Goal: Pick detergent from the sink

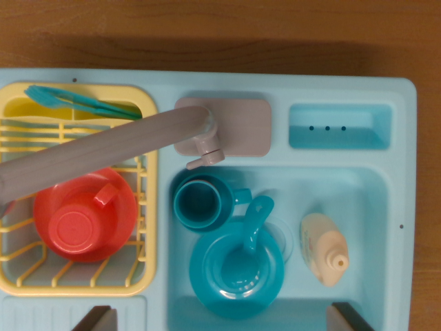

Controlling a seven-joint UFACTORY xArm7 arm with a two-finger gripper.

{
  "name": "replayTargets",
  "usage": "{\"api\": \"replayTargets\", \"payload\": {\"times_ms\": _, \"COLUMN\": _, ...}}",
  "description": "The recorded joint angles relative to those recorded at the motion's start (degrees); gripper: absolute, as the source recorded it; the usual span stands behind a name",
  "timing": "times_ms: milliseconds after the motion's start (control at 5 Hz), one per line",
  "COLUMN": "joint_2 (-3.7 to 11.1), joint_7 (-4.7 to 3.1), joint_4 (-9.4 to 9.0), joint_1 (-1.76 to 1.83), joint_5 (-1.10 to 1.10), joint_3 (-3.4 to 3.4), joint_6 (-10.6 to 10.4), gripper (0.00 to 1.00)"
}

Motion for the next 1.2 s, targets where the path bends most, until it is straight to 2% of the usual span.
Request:
{"api": "replayTargets", "payload": {"times_ms": 200, "joint_2": 0.00, "joint_7": 0.00, "joint_4": 0.00, "joint_1": 0.00, "joint_5": 0.00, "joint_3": 0.00, "joint_6": 0.00, "gripper": 0.00}}
{"api": "replayTargets", "payload": {"times_ms": 400, "joint_2": 0.32, "joint_7": -0.79, "joint_4": -1.04, "joint_1": -0.27, "joint_5": 0.20, "joint_3": -0.25, "joint_6": -1.25, "gripper": 0.00}}
{"api": "replayTargets", "payload": {"times_ms": 600, "joint_2": 0.32, "joint_7": -0.79, "joint_4": -1.04, "joint_1": -0.27, "joint_5": 0.20, "joint_3": -0.25, "joint_6": -1.25, "gripper": 0.00}}
{"api": "replayTargets", "payload": {"times_ms": 800, "joint_2": 0.72, "joint_7": -1.82, "joint_4": -2.39, "joint_1": -0.62, "joint_5": 0.45, "joint_3": -0.57, "joint_6": -2.85, "gripper": 0.00}}
{"api": "replayTargets", "payload": {"times_ms": 1000, "joint_2": 0.72, "joint_7": -1.82, "joint_4": -2.39, "joint_1": -0.62, "joint_5": 0.45, "joint_3": -0.57, "joint_6": -2.85, "gripper": 0.00}}
{"api": "replayTargets", "payload": {"times_ms": 1200, "joint_2": 1.21, "joint_7": -3.04, "joint_4": -3.99, "joint_1": -1.03, "joint_5": 0.75, "joint_3": -0.95, "joint_6": -4.76, "gripper": 0.00}}
